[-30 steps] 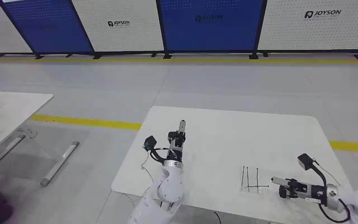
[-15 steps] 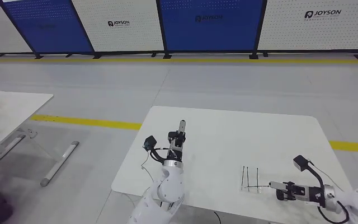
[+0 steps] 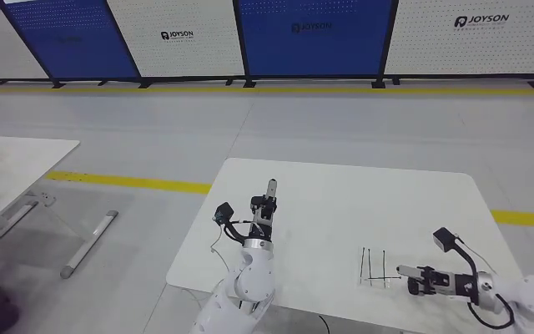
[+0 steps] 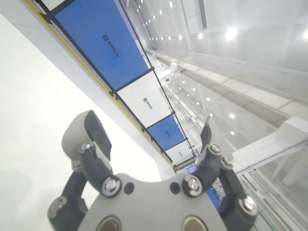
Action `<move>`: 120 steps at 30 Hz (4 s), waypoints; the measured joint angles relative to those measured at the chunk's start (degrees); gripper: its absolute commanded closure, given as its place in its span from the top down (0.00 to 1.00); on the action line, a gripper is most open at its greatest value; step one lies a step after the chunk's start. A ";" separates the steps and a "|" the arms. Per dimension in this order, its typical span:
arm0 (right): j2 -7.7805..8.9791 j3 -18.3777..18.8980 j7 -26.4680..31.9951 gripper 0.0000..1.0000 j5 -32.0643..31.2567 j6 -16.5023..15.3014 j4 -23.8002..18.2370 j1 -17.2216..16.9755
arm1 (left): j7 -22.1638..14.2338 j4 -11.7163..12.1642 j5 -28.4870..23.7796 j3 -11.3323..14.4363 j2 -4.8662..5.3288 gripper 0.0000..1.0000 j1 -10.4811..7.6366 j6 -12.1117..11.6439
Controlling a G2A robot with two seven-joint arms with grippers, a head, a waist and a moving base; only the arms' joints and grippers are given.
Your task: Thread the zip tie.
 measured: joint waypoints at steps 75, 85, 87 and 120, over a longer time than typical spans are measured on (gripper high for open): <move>3.00 3.02 2.62 0.00 11.33 -8.88 -0.11 -3.82 | 0.00 0.00 0.00 0.00 0.00 1.00 0.00 0.00; 4.31 6.74 2.59 0.00 17.31 -11.10 -7.10 -8.29 | 0.00 0.00 0.00 0.00 0.00 1.00 0.00 0.00; 4.31 6.73 2.59 0.00 17.30 -11.10 -7.09 -8.29 | 0.00 0.00 0.00 0.00 0.00 1.00 0.00 0.00; 1.87 -3.54 -12.82 0.00 21.58 -5.58 -13.56 -1.15 | -11.74 -6.71 -1.60 4.36 -0.32 1.00 -1.54 2.62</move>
